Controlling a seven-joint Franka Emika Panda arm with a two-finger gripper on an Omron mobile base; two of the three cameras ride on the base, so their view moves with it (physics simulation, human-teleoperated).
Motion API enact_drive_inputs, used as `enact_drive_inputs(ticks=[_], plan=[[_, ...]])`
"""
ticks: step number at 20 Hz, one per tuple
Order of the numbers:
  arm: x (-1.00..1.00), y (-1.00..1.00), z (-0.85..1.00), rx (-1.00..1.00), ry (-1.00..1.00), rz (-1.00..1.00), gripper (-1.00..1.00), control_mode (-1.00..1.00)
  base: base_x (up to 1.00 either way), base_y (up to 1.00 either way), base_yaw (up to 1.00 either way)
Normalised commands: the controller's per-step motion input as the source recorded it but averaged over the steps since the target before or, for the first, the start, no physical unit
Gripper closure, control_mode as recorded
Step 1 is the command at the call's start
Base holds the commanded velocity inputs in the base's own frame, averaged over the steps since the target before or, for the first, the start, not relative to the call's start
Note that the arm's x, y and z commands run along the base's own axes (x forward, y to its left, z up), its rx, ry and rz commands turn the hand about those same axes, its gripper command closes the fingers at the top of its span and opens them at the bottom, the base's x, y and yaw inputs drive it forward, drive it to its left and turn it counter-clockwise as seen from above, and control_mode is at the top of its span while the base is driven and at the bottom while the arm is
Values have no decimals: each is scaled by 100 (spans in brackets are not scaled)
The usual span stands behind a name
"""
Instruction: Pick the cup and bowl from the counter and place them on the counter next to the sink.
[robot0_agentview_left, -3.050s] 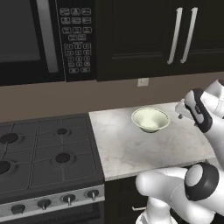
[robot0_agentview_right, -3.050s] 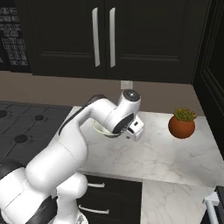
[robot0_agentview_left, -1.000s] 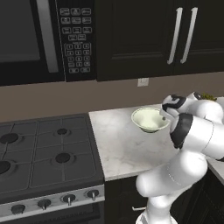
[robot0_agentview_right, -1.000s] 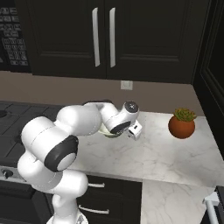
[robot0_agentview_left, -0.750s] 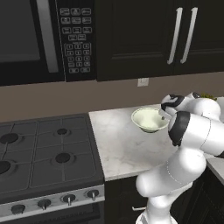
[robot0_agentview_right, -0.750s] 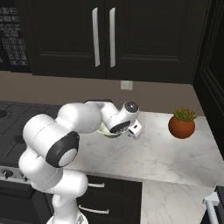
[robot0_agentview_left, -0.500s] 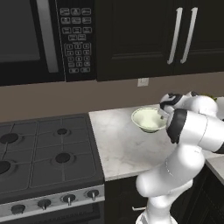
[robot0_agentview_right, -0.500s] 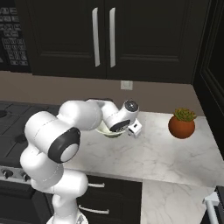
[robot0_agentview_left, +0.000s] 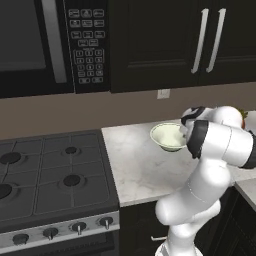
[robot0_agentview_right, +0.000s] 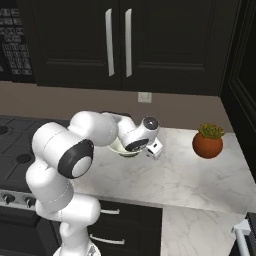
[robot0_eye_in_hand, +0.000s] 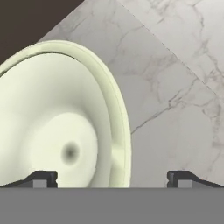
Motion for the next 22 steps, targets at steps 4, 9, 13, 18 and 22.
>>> enact_drive_inputs(ticks=[4,9,13,18,22], plan=[[0,0,-19,0,0,0,-100,-100,0,0,0],[0,0,-2,0,0,0,-100,-100,0,0,0],[0,0,0,0,0,0,-100,-100,0,0,0],[1,0,0,0,0,0,-100,-100,0,0,0],[0,0,0,0,0,0,-100,-100,0,0,0]])
